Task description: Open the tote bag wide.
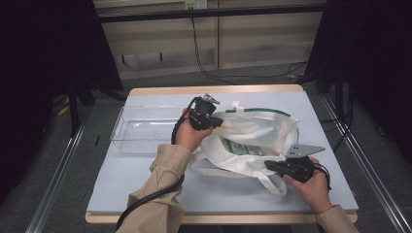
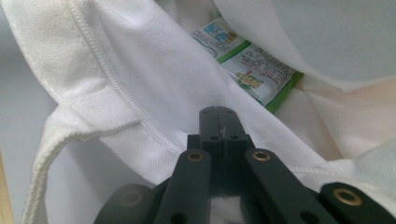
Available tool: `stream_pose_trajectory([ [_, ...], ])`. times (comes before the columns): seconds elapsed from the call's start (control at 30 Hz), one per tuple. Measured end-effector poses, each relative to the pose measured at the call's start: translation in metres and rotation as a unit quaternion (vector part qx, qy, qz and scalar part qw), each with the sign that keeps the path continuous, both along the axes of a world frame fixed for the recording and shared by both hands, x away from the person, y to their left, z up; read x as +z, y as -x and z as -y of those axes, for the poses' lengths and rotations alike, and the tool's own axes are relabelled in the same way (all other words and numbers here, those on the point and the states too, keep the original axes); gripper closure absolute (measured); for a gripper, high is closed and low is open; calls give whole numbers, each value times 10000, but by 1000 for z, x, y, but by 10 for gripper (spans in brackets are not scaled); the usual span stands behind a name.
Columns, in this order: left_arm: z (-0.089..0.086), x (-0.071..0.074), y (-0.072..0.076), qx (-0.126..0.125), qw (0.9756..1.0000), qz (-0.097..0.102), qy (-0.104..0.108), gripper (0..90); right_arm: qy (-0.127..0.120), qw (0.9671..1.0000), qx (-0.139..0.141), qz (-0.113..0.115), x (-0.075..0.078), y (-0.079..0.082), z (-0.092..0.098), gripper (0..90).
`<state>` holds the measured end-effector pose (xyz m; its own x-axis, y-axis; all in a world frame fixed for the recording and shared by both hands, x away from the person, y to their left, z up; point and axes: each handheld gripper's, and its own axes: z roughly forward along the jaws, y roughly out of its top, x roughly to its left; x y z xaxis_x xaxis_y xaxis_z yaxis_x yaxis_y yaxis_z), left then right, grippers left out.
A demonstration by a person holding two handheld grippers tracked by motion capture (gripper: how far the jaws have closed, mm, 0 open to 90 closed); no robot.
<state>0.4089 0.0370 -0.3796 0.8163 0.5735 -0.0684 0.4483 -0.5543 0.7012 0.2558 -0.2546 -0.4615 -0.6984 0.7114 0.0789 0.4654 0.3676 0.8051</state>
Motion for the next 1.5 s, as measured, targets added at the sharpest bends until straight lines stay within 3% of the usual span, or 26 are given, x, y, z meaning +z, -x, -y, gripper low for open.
stream_pose_trajectory([
  [0.2, 0, -3, -4, 123, 9999, 10, 81, 900, 68, 10000, 47, 8, -5, 3, 0, 900],
  [0.33, 1, -2, -7, 153, 9999, 7, -22, 900, 62, 9999, 92, -15, -8, 3, 0, 900],
  [0.57, 3, -2, -11, 265, 9996, 22, 72, 900, 107, 9999, 130, -34, -13, 4, -1, 900],
  [0.63, 2, -2, -13, 228, 9997, 0, 15, 900, 125, 9998, 127, -45, -13, 4, -1, 900],
  [0.83, 5, -5, -12, 326, 9994, -34, 128, 900, 93, 9998, 118, -95, -13, 4, -1, 900],
  [1.23, 1, -5, -11, 263, 9995, -109, 105, 900, -212, 9997, 18, 150, 14, -6, -3, 900],
  [1.5, 0, -3, -9, 293, 9995, -131, 45, 900, -167, 9995, 48, 253, 24, -21, -20, 900],
])
